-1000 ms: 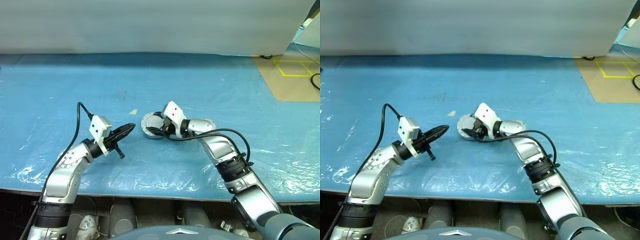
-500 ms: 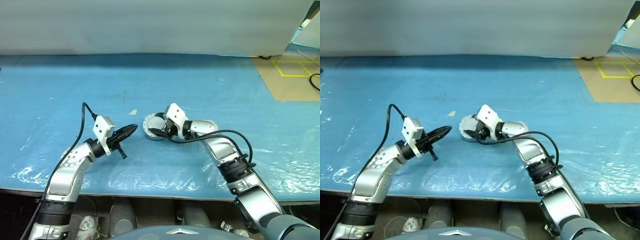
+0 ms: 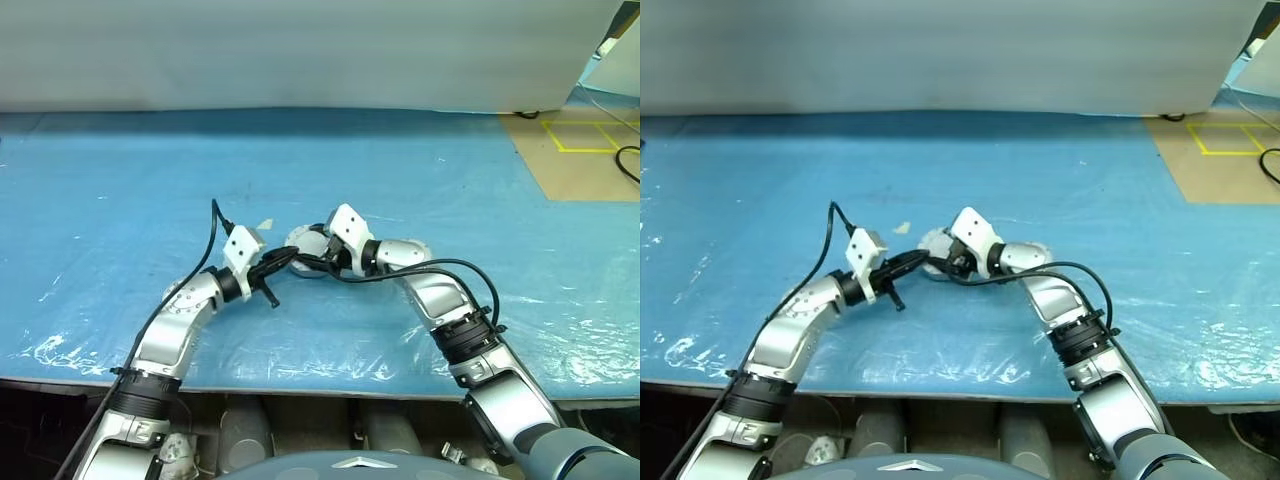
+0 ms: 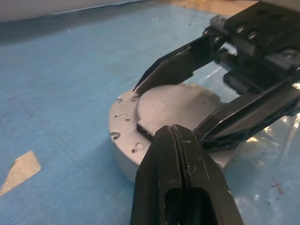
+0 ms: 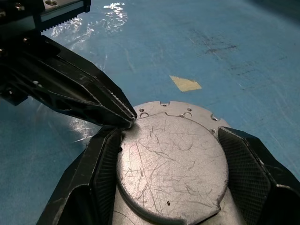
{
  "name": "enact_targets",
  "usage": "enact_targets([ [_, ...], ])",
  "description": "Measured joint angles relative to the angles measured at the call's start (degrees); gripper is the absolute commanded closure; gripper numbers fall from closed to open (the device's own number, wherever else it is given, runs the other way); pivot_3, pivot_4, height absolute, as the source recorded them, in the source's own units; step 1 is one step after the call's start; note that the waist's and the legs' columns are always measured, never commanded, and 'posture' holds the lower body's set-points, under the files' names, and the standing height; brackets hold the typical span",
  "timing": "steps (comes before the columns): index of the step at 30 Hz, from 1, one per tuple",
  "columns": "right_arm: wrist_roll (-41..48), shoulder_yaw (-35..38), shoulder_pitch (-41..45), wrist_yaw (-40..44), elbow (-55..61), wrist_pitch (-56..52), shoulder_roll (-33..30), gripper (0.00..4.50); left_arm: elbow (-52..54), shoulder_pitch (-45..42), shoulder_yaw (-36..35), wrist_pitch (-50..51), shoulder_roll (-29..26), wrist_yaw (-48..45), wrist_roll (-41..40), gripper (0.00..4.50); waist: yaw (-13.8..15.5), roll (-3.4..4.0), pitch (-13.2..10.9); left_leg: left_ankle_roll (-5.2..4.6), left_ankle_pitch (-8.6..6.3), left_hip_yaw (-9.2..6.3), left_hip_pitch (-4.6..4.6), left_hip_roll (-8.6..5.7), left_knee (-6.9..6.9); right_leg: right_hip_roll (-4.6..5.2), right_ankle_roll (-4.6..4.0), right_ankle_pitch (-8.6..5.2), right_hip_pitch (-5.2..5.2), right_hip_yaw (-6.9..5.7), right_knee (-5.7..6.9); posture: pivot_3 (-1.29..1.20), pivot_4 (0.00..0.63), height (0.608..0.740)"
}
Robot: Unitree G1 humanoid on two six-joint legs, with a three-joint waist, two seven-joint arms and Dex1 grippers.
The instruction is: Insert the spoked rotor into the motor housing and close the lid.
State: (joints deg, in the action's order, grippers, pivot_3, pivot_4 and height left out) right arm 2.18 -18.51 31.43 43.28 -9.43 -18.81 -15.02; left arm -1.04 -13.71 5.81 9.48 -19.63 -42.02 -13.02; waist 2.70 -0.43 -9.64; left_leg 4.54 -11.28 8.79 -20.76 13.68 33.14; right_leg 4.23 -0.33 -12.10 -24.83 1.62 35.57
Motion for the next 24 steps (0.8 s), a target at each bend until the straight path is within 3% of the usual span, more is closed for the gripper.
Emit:
enact_targets([
  [18,0.0,0.0,-0.3,-0.2,0.3,-1.7,-0.2,1.53,1.9,-1.6,2.0,8.3,0.3,3.0,1.6,4.50,0.4,0.18,0.7,0.00,-0.01,0.00,0.09,-0.04,-0.06,0.02,0.02,-0.02,0.18,0.01,-0.17,0.00,0.150,0.740],
  [22,0.6,0.3,-0.4,0.8,0.6,-2.5,-0.4,0.17,3.0,-1.4,2.0,10.0,0.1,2.7,1.3,4.50,0.4,0.17,0.9,0.00,-0.01,-0.01,0.08,-0.03,-0.16,0.02,0.03,-0.02,0.23,-0.02,-0.35,0.00,0.150,0.740],
  [24,1.1,0.4,-0.4,1.1,0.7,-2.9,-0.4,0.03,3.5,-1.3,2.0,10.6,-0.1,2.5,1.3,4.50,0.4,0.18,0.9,0.00,-0.01,-0.01,0.08,-0.03,-0.19,0.02,0.03,-0.02,0.24,-0.02,-0.38,0.00,0.150,0.740],
])
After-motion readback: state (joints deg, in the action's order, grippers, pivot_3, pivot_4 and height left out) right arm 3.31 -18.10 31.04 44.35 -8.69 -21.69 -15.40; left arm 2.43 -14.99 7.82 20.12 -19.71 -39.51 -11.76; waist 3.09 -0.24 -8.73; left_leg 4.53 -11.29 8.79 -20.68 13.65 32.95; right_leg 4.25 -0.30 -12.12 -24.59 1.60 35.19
